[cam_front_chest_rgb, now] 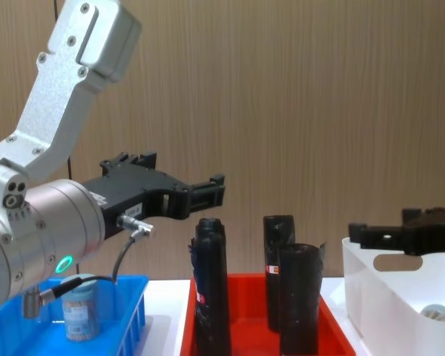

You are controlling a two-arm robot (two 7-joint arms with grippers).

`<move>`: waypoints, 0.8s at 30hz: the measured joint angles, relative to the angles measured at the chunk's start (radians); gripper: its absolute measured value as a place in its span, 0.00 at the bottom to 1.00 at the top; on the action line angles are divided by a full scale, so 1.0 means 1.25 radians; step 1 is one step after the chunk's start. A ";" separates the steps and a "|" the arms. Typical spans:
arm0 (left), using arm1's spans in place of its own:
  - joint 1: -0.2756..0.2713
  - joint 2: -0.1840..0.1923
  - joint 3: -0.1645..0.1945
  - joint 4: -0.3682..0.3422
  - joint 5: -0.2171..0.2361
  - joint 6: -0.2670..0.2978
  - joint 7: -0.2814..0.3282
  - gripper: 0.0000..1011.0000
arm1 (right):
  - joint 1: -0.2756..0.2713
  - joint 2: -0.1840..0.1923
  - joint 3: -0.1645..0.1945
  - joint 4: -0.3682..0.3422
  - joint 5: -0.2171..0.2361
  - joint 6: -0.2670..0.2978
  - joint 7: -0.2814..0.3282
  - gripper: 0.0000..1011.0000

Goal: Pick the cotton swabs from the blue box and place them into the white box.

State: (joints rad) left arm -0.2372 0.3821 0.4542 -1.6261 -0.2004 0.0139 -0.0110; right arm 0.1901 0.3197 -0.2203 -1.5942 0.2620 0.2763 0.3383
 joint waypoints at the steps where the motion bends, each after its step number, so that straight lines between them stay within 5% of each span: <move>1: 0.000 0.000 0.000 0.000 0.000 0.000 0.000 0.99 | 0.006 -0.002 -0.001 0.006 -0.002 0.005 0.005 0.99; 14: 0.000 0.000 0.000 0.000 0.000 0.000 0.000 0.99 | 0.104 -0.036 -0.022 0.109 -0.054 0.086 0.086 0.99; 24: 0.000 0.000 0.000 0.000 0.000 0.000 0.000 0.99 | 0.136 -0.047 -0.037 0.138 -0.076 0.113 0.140 0.99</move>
State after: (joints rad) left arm -0.2372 0.3822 0.4542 -1.6262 -0.2004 0.0139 -0.0109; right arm 0.3595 0.2611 -0.2661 -1.4221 0.1670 0.4174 0.5138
